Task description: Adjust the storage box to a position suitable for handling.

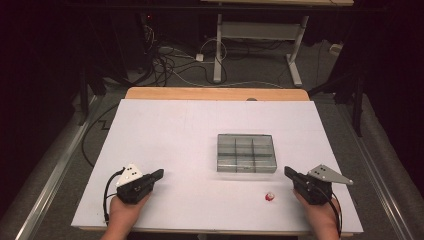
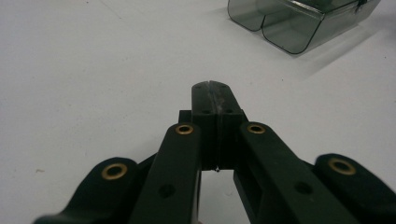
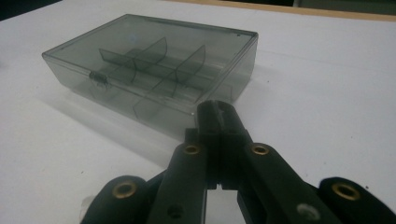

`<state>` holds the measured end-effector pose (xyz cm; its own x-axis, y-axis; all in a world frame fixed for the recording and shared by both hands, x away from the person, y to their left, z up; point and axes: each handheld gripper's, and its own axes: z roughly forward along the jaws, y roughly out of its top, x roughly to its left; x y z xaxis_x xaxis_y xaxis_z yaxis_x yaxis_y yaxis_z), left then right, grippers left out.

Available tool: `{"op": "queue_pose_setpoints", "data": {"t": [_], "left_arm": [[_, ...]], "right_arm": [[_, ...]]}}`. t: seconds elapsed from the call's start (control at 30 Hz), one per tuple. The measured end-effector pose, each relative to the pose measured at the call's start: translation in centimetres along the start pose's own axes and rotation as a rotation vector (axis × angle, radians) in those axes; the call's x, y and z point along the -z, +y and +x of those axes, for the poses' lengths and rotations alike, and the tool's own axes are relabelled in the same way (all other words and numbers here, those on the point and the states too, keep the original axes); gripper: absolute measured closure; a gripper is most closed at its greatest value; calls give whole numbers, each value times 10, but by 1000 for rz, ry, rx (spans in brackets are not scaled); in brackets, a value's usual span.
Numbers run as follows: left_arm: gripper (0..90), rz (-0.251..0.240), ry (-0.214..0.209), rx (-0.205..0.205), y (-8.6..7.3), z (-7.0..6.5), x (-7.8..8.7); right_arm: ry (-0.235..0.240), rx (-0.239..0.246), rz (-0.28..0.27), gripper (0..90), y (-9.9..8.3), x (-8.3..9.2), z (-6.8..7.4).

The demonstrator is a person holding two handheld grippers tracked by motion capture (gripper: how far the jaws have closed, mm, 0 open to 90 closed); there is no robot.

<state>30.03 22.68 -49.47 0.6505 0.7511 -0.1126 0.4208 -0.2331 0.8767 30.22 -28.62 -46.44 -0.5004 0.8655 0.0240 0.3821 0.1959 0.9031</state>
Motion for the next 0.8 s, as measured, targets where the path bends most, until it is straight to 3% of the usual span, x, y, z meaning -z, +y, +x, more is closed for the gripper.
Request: {"op": "queue_pose_setpoints", "data": {"t": [0.27, 0.8], "left_arm": [[878, 45, -8, -46, 2, -3, -4], [877, 38, -22, -34, 1, -1, -3]], "right_arm": [[-1, 12, 4, 900, 7, -8, 0], [-4, -21, 20, 900, 21, -40, -12]]}}
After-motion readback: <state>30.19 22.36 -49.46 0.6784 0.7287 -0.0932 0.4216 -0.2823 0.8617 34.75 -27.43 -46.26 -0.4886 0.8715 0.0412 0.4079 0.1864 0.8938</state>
